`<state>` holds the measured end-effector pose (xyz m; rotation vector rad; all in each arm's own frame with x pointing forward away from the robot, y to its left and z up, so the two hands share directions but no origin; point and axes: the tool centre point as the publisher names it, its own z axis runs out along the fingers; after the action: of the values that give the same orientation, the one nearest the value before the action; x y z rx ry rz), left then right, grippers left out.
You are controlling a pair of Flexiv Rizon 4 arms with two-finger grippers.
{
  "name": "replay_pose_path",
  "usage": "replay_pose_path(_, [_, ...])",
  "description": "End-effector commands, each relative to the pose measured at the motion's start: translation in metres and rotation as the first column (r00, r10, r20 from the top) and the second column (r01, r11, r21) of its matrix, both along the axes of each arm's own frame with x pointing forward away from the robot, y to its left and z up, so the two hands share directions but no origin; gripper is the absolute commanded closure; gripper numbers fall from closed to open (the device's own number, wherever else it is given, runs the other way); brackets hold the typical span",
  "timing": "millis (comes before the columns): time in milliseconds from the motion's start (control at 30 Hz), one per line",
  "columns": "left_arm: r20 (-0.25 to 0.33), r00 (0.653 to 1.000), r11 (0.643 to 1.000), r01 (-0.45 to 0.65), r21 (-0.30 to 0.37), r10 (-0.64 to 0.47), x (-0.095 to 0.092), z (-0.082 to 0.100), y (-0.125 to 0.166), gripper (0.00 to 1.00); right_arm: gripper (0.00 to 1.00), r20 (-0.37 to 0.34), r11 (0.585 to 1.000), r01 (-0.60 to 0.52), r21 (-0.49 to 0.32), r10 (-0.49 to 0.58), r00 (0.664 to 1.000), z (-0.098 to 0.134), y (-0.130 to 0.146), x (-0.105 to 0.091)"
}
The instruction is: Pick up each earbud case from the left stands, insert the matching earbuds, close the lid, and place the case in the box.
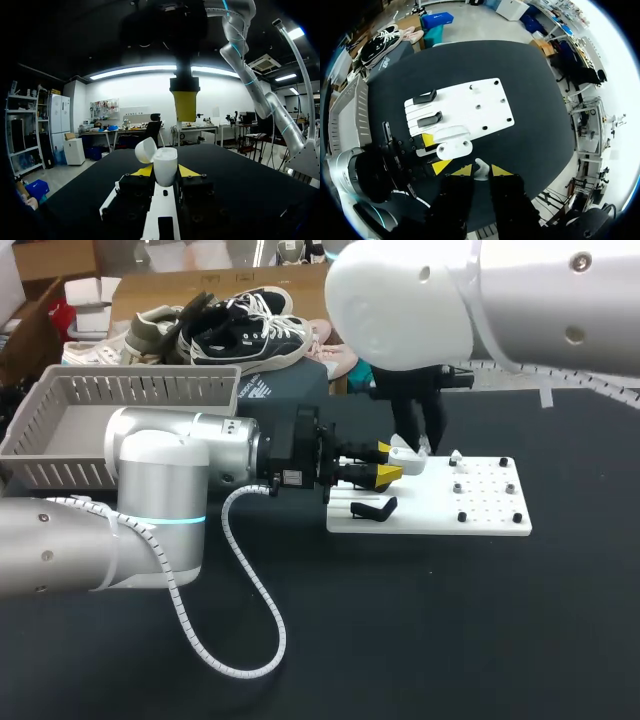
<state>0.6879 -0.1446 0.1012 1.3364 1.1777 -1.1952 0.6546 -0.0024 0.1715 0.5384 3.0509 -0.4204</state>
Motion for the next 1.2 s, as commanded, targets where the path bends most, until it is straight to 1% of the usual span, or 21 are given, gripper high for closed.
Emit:
replay_pose_path(33, [0.001,1.000,1.000,-0.004,0.000,0.004,-0.001,0.000,-0.001,1.00,1.00,0.013,1.000,-0.008,-0.007,0.008,1.000,0.000,0.008,0.007])
replay_pose_path(100, [0.001,1.000,1.000,-0.004,0.000,0.004,-0.001,0.000,-0.001,1.00,1.00,0.031,1.000,-0.013,-0.010,0.014,0.999,-0.002,0.010,0.009])
replay_pose_path(200, [0.001,1.000,1.000,-0.004,0.000,0.004,-0.001,0.000,-0.001,1.00,1.00,0.032,1.000,-0.010,-0.014,0.010,0.999,-0.004,0.009,0.011])
replay_pose_path(467, [0.001,1.000,1.000,-0.004,0.000,0.004,-0.001,0.000,-0.001,1.00,1.00,0.013,1.000,0.001,-0.007,-0.001,1.000,-0.011,0.002,0.012])
replay_pose_path(600, [0.001,1.000,1.000,-0.004,0.000,0.004,-0.001,0.000,-0.001,1.00,1.00,0.016,1.000,0.000,-0.006,0.000,1.000,-0.014,-0.001,0.015])
replay_pose_path(1200, [0.001,1.000,1.000,-0.004,0.000,0.004,-0.001,0.000,-0.001,1.00,1.00,0.001,1.000,-0.018,-0.008,0.018,1.000,-0.021,0.004,0.022])
